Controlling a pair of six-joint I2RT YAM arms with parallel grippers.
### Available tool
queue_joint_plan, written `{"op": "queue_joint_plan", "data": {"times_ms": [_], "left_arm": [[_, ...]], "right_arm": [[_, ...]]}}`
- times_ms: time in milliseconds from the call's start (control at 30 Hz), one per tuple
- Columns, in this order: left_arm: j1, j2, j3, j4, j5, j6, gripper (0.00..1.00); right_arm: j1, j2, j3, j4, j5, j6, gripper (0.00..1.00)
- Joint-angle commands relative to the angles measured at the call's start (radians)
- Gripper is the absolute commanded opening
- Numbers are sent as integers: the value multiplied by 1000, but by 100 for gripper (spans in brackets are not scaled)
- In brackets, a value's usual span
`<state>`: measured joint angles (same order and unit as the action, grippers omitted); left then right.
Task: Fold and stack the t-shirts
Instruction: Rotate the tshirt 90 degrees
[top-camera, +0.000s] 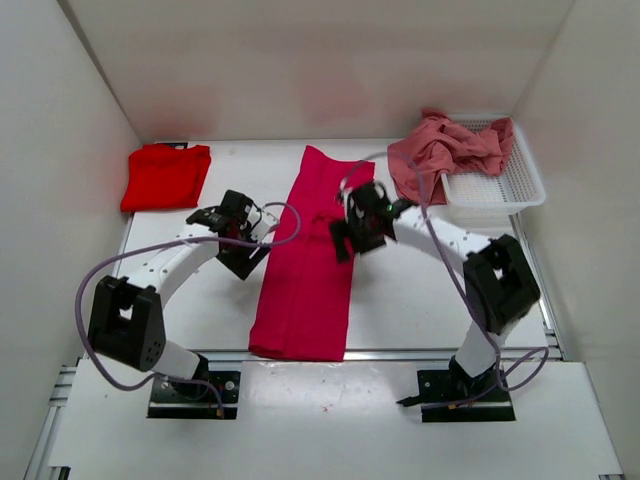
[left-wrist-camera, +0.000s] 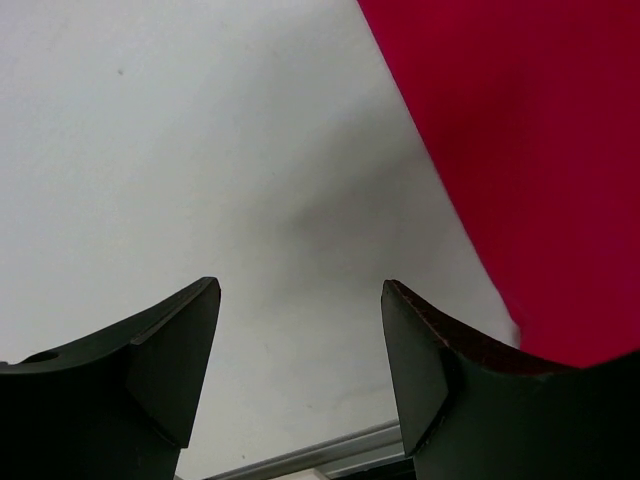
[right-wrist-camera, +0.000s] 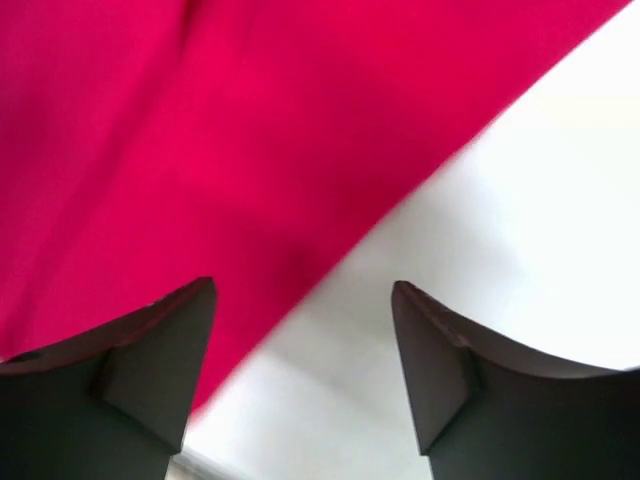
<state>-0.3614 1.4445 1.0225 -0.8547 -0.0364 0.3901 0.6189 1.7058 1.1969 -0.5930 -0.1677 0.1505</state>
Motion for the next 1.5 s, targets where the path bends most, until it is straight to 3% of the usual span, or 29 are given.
{"op": "queue_joint_plan", "data": {"times_ms": [0,167,333,500,733,833,933,1033,1167,1300,1467], "left_arm": [[16,34,109,31,36,-77,76],[-11,146,306,103,9,-76,78],[45,425,713,230,131,-203,86],[33,712,1083,286,231,-341,88],[53,1118,1534,319,290,-532,89],[72,1186,1568,394,305,-631,92],[56,1222,1588,419,300,-606,94],[26,1240,1601,375,112,-551,95],[-10,1242,1588,365,-9,-424,95],[-51,1243,1552,391,-42,-234,85],[-51,1274,1567,422,-26,-237,78]], "right_arm": [[-120,118,256,53,2,-66,69],[-244,259,447,71,5,17,61],[-332,311,512,71,-16,66,57],[-355,261,451,73,-21,5,56],[-271,74,175,70,-1,-141,54],[-236,17,98,33,2,-166,54],[-208,-27,18,7,13,-176,54],[-191,-52,-3,-4,49,-175,52],[-180,-40,29,-8,60,-189,53],[-188,-3,66,-4,74,-203,53],[-189,3,96,-20,85,-216,53]]}}
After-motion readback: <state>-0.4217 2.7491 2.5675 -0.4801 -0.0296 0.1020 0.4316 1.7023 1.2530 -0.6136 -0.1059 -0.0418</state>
